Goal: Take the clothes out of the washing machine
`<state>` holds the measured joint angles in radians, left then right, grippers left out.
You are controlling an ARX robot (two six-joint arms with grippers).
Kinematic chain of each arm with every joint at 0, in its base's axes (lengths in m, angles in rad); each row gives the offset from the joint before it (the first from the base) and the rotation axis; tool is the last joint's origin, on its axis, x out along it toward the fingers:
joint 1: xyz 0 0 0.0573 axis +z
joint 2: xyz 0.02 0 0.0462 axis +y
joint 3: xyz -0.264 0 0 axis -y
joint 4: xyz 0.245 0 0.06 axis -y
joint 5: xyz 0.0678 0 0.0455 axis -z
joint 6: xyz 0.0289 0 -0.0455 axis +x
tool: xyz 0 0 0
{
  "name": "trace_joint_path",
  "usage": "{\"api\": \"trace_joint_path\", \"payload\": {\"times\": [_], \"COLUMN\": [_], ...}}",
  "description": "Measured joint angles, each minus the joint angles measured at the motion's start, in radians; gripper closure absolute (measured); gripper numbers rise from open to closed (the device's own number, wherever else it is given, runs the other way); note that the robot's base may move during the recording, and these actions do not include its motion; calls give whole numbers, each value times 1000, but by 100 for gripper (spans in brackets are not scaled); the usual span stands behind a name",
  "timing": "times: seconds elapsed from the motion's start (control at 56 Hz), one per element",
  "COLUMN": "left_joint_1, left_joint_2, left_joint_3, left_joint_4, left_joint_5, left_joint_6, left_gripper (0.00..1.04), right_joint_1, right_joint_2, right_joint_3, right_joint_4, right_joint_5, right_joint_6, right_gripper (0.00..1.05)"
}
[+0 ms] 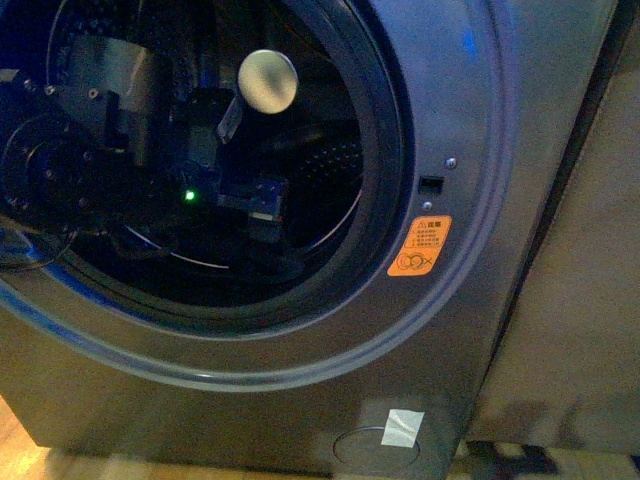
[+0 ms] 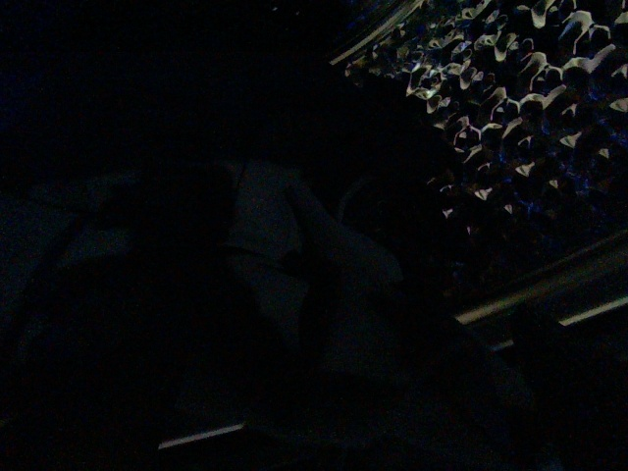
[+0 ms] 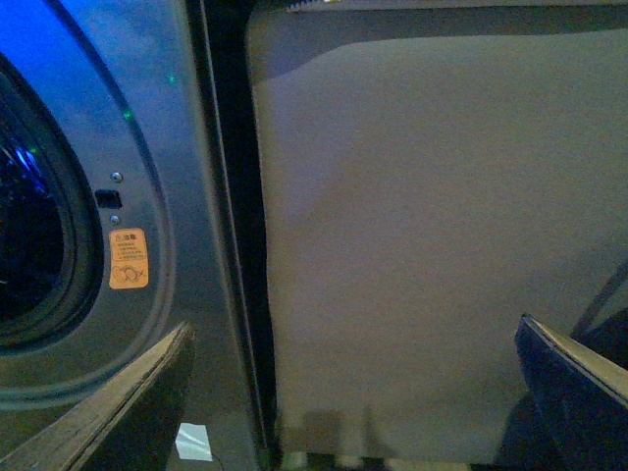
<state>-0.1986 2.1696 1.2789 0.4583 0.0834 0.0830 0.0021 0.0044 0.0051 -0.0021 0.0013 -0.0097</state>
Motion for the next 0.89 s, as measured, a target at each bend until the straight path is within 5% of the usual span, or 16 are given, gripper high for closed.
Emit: {"api": "trace_joint_path", "payload": {"times": [0.893], "left_joint_1": [2], "left_joint_2": [415], "left_joint_3": [675], "left_joint_4": [-492], "left_joint_5": [-182], "left_joint_6": [99], "left_gripper": [7], "right_joint_1": [0], "right_joint_2": [0], "right_joint_3": [0], "right_joint_4": [0], "right_joint_5": [0], "right_joint_6": [0], "right_gripper": [7]}}
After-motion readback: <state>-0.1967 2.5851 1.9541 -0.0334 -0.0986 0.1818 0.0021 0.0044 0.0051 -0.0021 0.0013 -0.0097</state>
